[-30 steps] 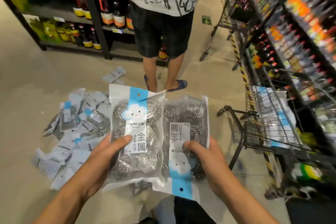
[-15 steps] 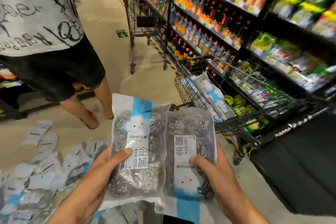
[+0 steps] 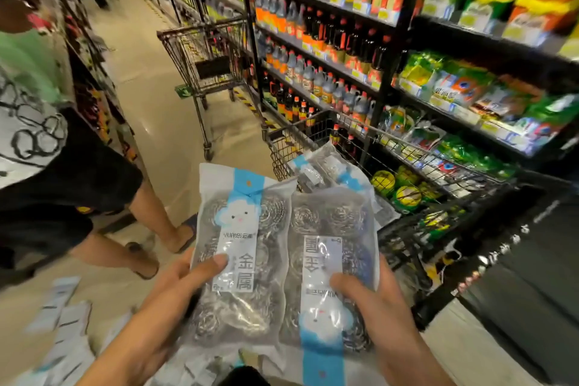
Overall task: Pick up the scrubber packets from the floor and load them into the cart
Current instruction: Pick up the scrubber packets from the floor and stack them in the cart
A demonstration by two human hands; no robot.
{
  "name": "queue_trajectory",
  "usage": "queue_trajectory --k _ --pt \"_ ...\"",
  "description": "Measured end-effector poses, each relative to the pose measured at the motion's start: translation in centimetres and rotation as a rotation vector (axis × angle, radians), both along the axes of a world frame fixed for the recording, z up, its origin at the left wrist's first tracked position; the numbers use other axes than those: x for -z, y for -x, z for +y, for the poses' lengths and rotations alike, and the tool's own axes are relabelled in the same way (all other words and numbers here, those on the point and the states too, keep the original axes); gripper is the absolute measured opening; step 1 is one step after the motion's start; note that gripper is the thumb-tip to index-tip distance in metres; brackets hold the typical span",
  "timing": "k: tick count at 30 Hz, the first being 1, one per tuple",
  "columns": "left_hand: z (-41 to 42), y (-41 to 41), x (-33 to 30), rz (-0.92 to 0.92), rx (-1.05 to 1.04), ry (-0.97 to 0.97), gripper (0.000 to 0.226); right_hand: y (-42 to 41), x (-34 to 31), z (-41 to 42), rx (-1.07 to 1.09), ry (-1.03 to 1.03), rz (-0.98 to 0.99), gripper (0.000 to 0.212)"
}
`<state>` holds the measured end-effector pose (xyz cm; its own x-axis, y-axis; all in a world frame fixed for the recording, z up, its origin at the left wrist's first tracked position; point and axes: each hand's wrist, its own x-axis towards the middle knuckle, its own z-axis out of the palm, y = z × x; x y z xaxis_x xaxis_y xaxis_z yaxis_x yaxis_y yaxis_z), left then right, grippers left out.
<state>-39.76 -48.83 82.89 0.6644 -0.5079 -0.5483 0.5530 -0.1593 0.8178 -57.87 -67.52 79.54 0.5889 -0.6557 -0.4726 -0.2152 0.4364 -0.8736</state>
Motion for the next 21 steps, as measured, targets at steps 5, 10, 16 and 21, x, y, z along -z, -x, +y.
queue_trajectory --k 5,10,16,21 --pt "-5.6 -1.9 -0.4 -0.059 0.089 -0.058 0.037 -0.6 0.5 -3.3 0.1 0.012 0.011 0.047" --pt "-10.9 -4.9 0.8 -0.088 0.197 -0.084 0.041 -1.7 1.1 -6.5 0.185 -0.017 -0.043 0.042" --pt "-18.7 -10.6 3.1 -0.053 0.311 -0.113 0.038 -5.6 2.3 -10.4 0.352 0.029 0.001 0.04" --pt "-26.7 -17.7 4.6 -0.058 0.503 -0.108 0.025 -11.5 4.0 -14.2 0.52 -0.008 0.05 0.034"
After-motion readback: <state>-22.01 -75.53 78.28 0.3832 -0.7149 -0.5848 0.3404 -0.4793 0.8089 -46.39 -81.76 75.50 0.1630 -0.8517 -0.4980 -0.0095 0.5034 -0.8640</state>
